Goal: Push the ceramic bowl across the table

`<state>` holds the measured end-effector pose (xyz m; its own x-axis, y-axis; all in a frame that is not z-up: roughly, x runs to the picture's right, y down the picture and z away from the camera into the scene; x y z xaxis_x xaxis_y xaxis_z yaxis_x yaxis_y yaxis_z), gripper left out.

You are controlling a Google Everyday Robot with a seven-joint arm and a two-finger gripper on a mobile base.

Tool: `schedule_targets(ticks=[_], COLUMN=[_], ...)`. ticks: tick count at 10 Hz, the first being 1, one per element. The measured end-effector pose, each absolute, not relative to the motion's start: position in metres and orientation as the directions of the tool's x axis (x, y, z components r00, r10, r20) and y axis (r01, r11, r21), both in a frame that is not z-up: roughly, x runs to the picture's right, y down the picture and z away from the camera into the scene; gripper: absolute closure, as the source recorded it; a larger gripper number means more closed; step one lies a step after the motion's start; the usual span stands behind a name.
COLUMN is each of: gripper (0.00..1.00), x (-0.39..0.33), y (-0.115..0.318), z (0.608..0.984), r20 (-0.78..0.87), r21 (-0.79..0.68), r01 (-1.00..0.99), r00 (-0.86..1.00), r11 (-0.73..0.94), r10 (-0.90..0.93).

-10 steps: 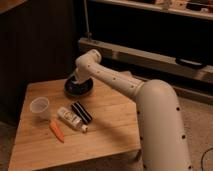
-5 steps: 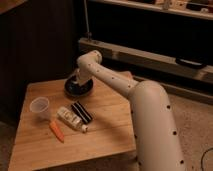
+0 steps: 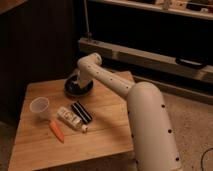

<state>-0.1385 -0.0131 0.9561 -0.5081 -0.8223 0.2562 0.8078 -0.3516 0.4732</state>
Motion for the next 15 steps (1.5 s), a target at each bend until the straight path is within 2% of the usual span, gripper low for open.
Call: schedule_targets(ticks=[7, 12, 15], gripper=[1.0, 1.0, 1.0], x=[-0.124, -0.109, -0.089], y=[0.024, 0.048, 0.093], z=[0.956, 0.916, 0.89], r20=[0.321, 0.37, 0.44], r21=[0.473, 0.498, 0.509], r01=[0.814, 0.781, 0.781], r00=[-0.515, -0.584, -0.597], r11=[-0.336, -0.377, -0.361], r10=[-0.795, -0.722, -0.671])
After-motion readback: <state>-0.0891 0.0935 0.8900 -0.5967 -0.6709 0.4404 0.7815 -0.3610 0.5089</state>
